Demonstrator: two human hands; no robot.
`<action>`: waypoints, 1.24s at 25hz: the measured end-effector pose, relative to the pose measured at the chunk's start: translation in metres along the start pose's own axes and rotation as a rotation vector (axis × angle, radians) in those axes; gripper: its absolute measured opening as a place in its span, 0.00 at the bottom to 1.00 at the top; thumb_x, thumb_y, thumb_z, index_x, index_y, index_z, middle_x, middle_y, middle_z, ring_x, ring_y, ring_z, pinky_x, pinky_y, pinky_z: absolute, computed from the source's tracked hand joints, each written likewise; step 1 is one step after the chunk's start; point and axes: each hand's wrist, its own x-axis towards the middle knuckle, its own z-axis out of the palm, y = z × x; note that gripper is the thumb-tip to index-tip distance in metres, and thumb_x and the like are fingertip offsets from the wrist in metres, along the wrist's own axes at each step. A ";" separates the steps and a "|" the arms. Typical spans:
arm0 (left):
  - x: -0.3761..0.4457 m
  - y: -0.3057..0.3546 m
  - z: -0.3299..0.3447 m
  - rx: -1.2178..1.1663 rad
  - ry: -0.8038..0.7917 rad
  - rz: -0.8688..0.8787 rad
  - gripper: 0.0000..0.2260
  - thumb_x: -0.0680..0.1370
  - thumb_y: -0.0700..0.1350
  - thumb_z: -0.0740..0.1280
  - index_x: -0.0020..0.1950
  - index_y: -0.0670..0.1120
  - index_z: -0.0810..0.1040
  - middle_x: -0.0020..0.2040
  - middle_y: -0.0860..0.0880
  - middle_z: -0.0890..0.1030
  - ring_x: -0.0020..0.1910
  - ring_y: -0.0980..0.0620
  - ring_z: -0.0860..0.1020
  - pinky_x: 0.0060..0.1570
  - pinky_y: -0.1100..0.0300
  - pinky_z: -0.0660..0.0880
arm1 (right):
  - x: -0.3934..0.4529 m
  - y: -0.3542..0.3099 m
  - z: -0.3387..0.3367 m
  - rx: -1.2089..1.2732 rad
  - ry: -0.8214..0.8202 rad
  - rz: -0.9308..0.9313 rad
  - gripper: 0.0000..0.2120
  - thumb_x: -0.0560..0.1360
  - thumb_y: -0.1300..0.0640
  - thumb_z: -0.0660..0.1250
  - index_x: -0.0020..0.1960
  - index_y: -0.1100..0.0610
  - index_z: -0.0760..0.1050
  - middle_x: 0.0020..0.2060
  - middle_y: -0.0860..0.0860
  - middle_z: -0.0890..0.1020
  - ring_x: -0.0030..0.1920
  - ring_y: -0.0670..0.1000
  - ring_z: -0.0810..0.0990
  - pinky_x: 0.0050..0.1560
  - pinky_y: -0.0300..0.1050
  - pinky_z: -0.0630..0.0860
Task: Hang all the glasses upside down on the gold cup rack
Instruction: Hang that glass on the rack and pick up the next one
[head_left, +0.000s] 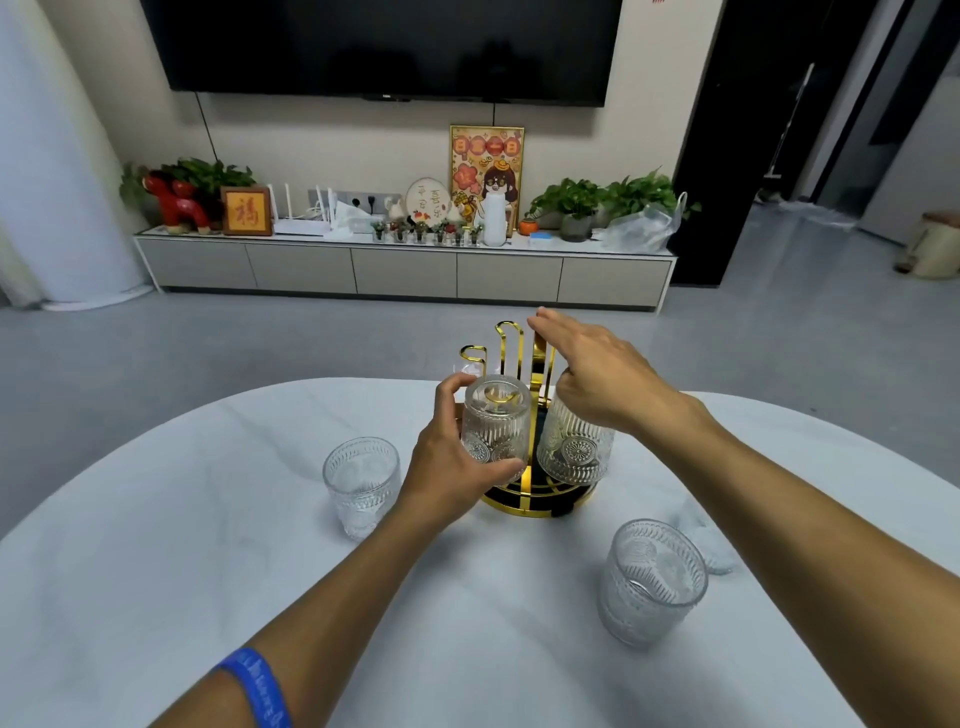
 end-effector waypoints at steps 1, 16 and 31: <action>-0.002 0.003 -0.002 -0.004 -0.020 -0.008 0.44 0.60 0.52 0.81 0.67 0.65 0.58 0.51 0.65 0.75 0.49 0.60 0.78 0.47 0.63 0.77 | -0.002 -0.001 0.000 0.015 -0.008 0.001 0.38 0.72 0.68 0.57 0.78 0.50 0.52 0.80 0.48 0.54 0.77 0.56 0.56 0.72 0.62 0.60; -0.063 -0.052 -0.099 -0.079 0.165 -0.450 0.31 0.58 0.49 0.81 0.58 0.50 0.73 0.54 0.49 0.80 0.51 0.49 0.80 0.47 0.57 0.76 | -0.097 -0.109 0.071 0.634 0.221 -0.033 0.22 0.74 0.64 0.62 0.67 0.52 0.72 0.64 0.49 0.77 0.60 0.51 0.77 0.58 0.42 0.73; -0.055 0.046 -0.115 -0.881 0.055 -0.181 0.23 0.71 0.47 0.72 0.65 0.46 0.74 0.60 0.44 0.82 0.58 0.44 0.81 0.56 0.50 0.79 | -0.059 -0.111 0.013 1.517 0.039 0.207 0.26 0.66 0.41 0.74 0.59 0.51 0.75 0.55 0.52 0.82 0.51 0.55 0.84 0.46 0.53 0.83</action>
